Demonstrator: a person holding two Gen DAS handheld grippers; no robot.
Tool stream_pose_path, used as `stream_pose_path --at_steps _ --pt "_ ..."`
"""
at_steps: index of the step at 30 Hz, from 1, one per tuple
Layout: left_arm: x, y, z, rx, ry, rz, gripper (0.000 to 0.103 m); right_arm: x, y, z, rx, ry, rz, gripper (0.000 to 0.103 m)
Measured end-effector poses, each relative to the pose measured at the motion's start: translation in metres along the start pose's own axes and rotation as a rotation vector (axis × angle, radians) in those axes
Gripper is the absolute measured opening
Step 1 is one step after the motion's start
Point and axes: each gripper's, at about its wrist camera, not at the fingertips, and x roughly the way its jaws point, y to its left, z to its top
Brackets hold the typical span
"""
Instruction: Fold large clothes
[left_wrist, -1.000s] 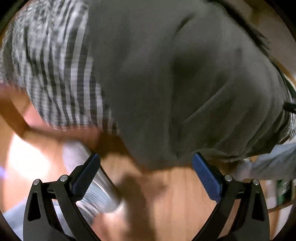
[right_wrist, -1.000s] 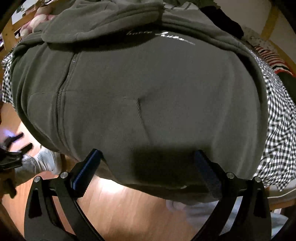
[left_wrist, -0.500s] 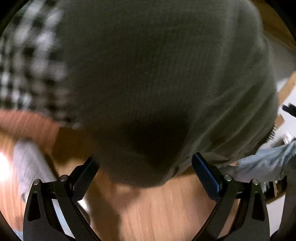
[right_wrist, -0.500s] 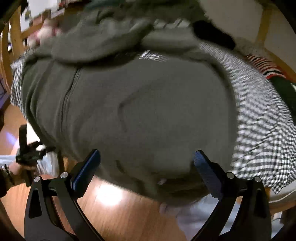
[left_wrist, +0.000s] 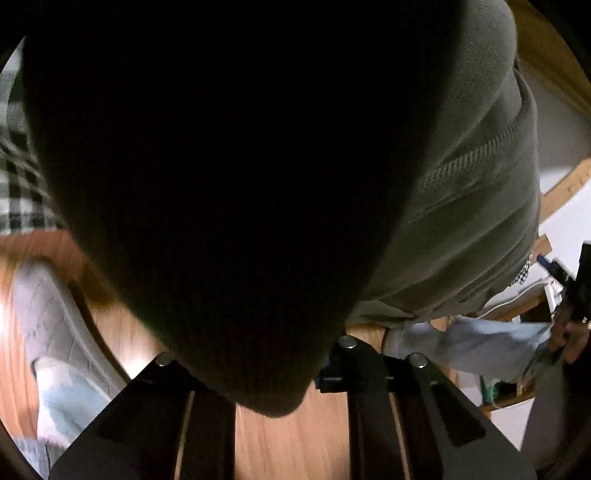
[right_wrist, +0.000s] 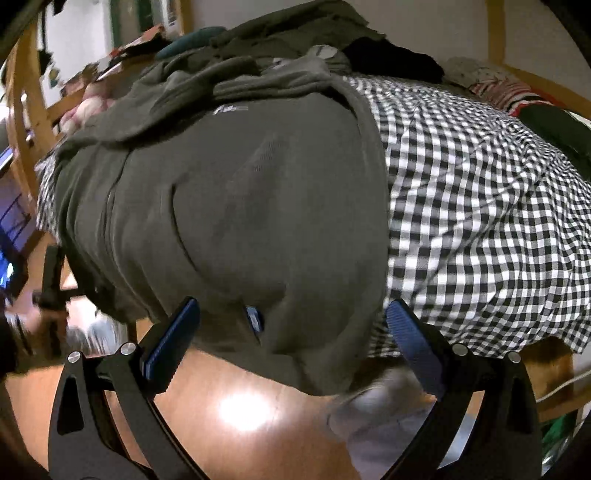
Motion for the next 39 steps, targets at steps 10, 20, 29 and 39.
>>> stream_pose_path --at_steps 10,20,29,39 --pt "-0.038 -0.033 -0.008 0.08 0.122 0.086 0.013 0.04 -0.045 -0.056 0.002 0.105 0.034 0.099" --pt "-0.074 -0.043 -0.004 0.109 0.18 0.102 0.013 0.103 -0.061 -0.064 0.038 0.163 0.221 0.099" --pt "-0.069 -0.067 -0.021 0.118 0.203 0.11 0.013 0.124 -0.062 -0.052 0.086 0.212 0.352 0.072" --pt "-0.059 -0.069 -0.022 0.118 0.243 0.119 0.025 0.11 -0.066 -0.061 0.148 0.316 0.467 0.014"
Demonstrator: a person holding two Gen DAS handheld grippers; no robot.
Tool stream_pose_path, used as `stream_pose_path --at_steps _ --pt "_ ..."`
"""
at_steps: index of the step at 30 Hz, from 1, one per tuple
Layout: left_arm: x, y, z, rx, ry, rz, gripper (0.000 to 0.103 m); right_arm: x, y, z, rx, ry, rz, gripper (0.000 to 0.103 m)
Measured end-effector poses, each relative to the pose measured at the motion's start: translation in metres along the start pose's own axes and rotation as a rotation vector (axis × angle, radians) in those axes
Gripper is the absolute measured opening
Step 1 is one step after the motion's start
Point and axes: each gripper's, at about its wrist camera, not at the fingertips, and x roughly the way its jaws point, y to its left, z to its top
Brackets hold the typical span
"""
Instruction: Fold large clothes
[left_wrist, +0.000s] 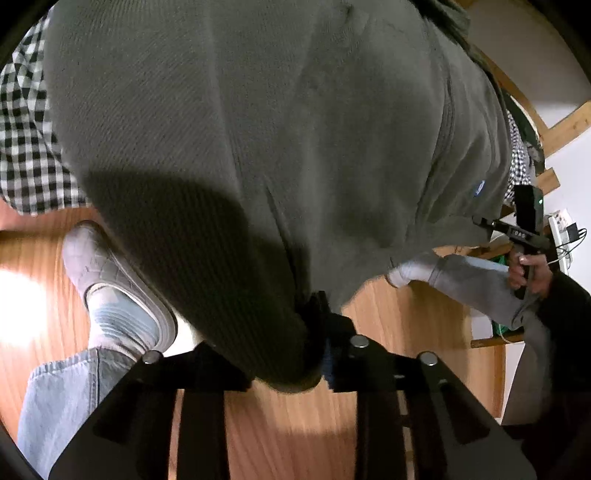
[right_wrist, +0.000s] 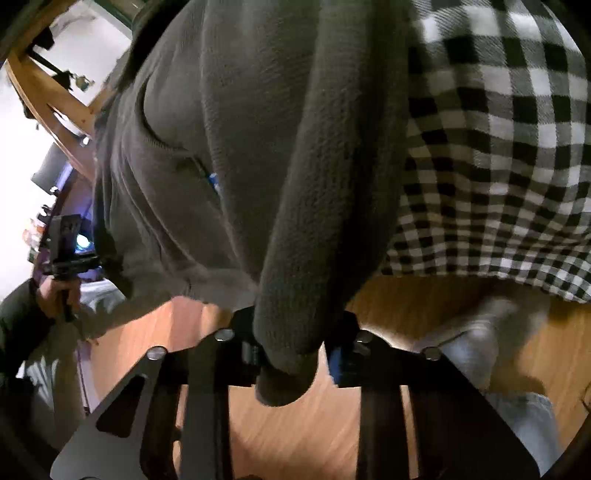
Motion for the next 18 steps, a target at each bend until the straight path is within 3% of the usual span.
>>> stream_pose_path --at_steps 4,10,14,18 --pt "-0.003 -0.001 -0.003 0.011 -0.005 -0.007 0.027 -0.003 0.019 0.002 0.027 0.021 0.088 0.012" --pt "-0.017 0.0 0.001 0.001 -0.013 -0.035 0.01 -0.026 0.052 0.0 0.012 -0.005 0.19 0.01" --pt "-0.049 -0.002 0.001 0.023 -0.063 -0.036 0.007 -0.063 0.056 0.007 0.02 -0.084 0.297 0.01" --pt "-0.085 -0.007 0.006 0.062 -0.123 -0.015 0.007 -0.084 0.066 0.016 0.004 -0.113 0.341 0.01"
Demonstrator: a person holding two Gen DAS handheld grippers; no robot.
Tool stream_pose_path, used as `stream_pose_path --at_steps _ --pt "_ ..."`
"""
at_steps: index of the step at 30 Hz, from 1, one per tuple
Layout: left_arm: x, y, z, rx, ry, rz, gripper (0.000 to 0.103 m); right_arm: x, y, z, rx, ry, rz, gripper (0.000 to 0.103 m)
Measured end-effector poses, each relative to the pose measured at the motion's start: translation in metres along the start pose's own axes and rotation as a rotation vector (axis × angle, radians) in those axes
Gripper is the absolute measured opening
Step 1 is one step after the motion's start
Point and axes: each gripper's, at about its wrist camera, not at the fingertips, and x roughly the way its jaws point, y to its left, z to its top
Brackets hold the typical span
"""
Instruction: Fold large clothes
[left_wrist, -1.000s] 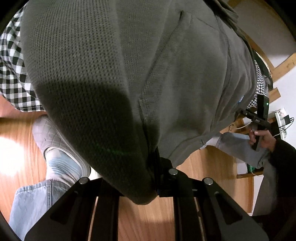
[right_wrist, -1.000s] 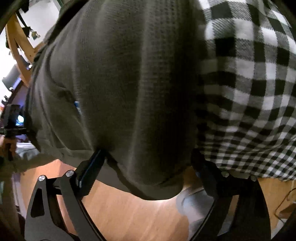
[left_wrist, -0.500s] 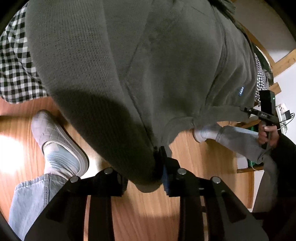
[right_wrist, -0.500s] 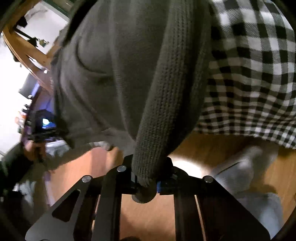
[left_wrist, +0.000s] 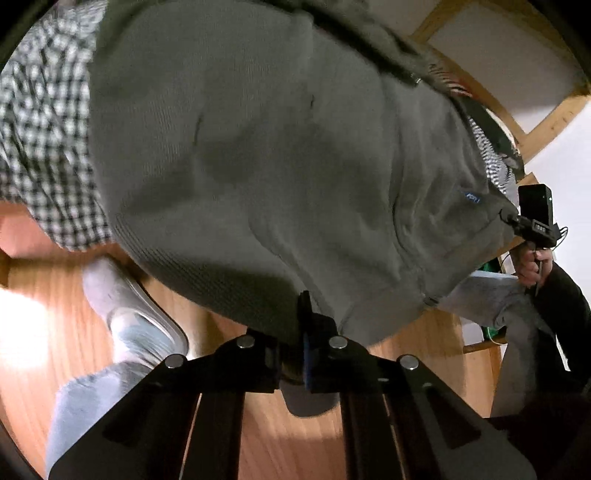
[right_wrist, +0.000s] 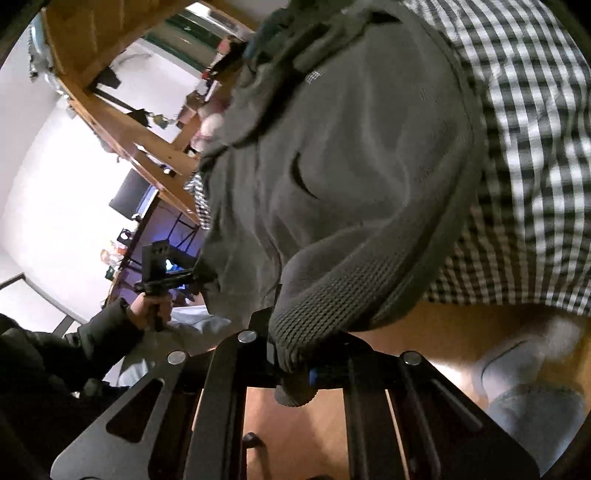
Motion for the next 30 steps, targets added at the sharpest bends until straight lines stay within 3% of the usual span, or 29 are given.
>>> stream_pose_path --at_steps 13,23,30 --pt "-0.042 -0.042 0.078 0.204 -0.144 0.06 0.006 -0.016 0.045 0.079 -0.102 -0.064 0.097 0.01" --pt "-0.069 -0.039 0.156 0.291 -0.235 0.096 0.006 -0.027 0.051 0.155 -0.119 -0.168 0.118 0.01" --pt "-0.085 -0.024 0.217 0.297 -0.327 0.117 0.006 -0.028 0.044 0.222 -0.073 -0.268 0.139 0.01"
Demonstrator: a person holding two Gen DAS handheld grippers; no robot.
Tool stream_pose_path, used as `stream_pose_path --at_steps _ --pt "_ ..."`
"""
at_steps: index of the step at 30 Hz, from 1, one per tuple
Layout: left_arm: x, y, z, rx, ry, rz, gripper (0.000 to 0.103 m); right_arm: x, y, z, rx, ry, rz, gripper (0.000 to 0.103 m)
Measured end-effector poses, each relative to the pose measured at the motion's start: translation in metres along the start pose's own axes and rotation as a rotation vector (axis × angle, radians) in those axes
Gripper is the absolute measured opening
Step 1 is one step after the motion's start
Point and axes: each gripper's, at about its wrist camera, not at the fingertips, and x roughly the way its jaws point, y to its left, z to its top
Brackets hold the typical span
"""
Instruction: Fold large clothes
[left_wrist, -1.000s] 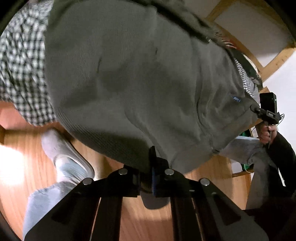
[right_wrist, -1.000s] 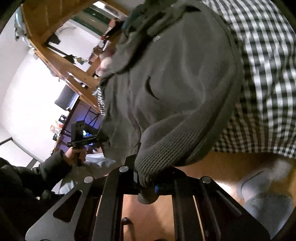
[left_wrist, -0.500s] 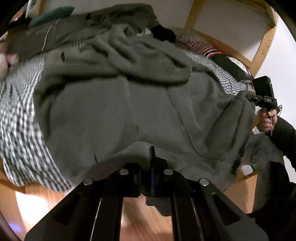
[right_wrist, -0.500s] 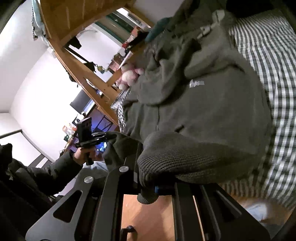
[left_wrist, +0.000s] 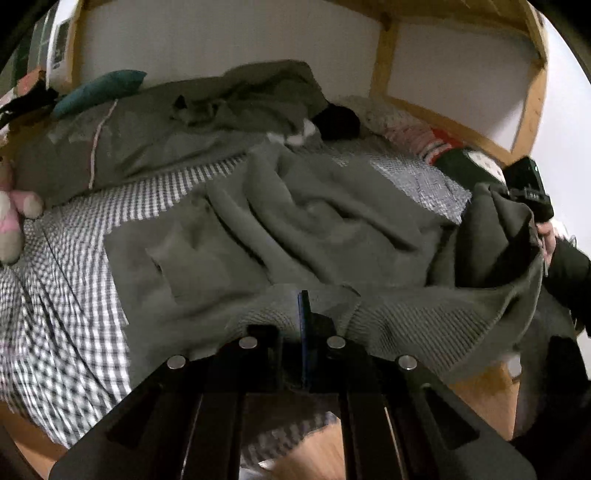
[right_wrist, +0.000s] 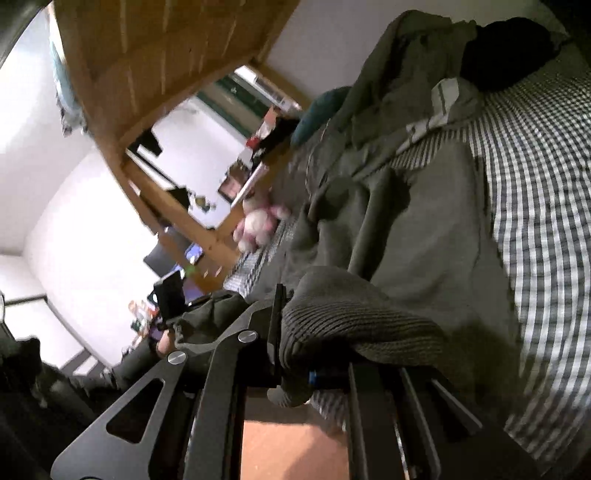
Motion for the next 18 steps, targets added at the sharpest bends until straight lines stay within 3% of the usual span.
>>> stream_pose_path --at_steps 3,12,15,18 --pt "0.009 0.018 0.026 0.001 -0.021 0.038 0.006 0.011 -0.01 0.027 0.009 -0.015 -0.014 0.009" --pt "0.041 0.068 0.088 -0.048 -0.042 0.04 0.006 0.06 -0.035 0.124 0.022 -0.022 -0.038 0.009" --pt "0.058 0.1 0.105 -0.11 -0.031 0.038 0.006 0.089 -0.063 0.159 0.104 0.014 -0.047 0.009" --pt "0.08 0.129 0.117 -0.157 -0.012 0.064 0.006 0.123 -0.09 0.192 0.152 0.063 -0.12 0.009"
